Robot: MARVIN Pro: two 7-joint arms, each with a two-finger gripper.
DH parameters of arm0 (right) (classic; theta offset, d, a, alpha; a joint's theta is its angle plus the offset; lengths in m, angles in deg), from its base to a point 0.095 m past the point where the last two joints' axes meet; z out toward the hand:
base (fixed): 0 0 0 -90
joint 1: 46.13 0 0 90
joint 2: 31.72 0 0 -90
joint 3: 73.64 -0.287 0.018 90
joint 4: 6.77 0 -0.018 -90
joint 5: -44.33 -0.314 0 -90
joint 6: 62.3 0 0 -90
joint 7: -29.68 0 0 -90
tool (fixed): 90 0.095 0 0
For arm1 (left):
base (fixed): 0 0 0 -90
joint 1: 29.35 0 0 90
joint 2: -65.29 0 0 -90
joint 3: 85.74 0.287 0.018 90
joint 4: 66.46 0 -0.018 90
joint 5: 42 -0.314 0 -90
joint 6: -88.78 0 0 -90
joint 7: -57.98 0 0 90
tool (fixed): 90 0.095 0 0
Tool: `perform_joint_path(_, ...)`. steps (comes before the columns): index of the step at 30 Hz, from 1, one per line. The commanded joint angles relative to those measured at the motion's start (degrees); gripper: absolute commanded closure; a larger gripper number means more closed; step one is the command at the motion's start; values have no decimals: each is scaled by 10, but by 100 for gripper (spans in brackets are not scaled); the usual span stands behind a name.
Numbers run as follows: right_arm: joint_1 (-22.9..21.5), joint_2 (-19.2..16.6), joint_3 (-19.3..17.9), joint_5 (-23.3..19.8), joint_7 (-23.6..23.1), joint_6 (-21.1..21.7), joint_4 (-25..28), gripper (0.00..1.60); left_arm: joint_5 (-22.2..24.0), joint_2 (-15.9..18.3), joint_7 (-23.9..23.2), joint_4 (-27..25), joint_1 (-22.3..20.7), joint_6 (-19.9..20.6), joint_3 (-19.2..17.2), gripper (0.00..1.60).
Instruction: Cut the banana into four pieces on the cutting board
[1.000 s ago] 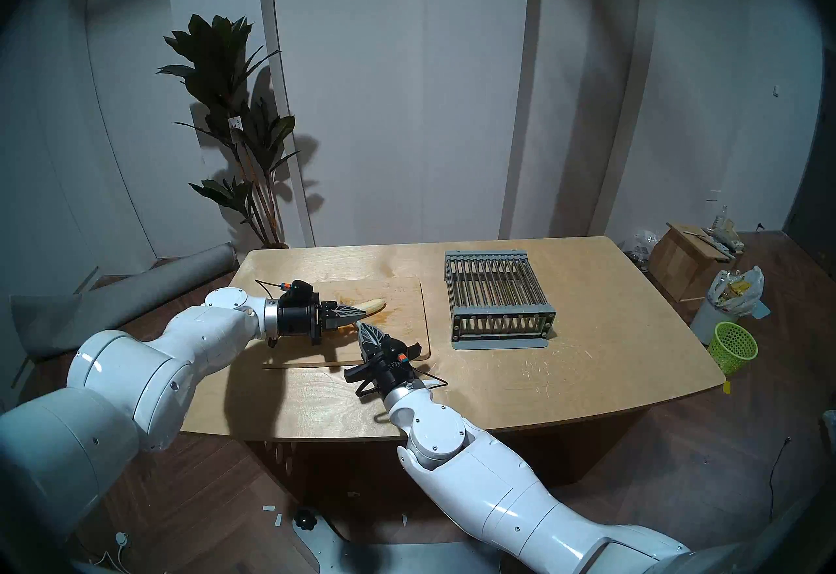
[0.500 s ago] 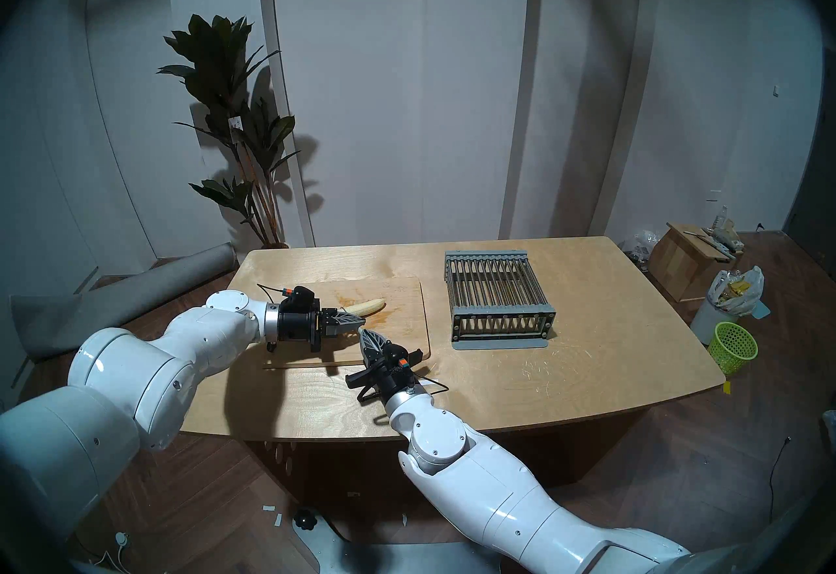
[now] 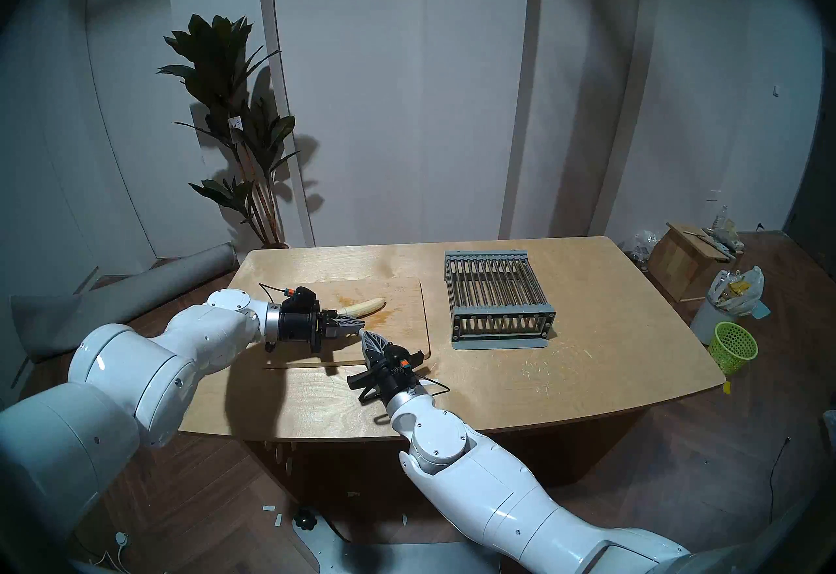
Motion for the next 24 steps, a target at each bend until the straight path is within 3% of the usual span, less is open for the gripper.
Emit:
perform_joint_path(1, -17, 8, -6, -4, -4, -5, 16, 160, -11, 5, -3, -3, -2, -3, 12, 160)
perform_joint_path(7, -16, 10, -9, -21, -13, 2, 19, 160, 0, 9, -1, -3, -6, -4, 3, 160)
perform_joint_path(24, -4, 19, -52, -176, -61, 93, 65, 160, 35, 20, 17, -4, -25, 16, -42, 160)
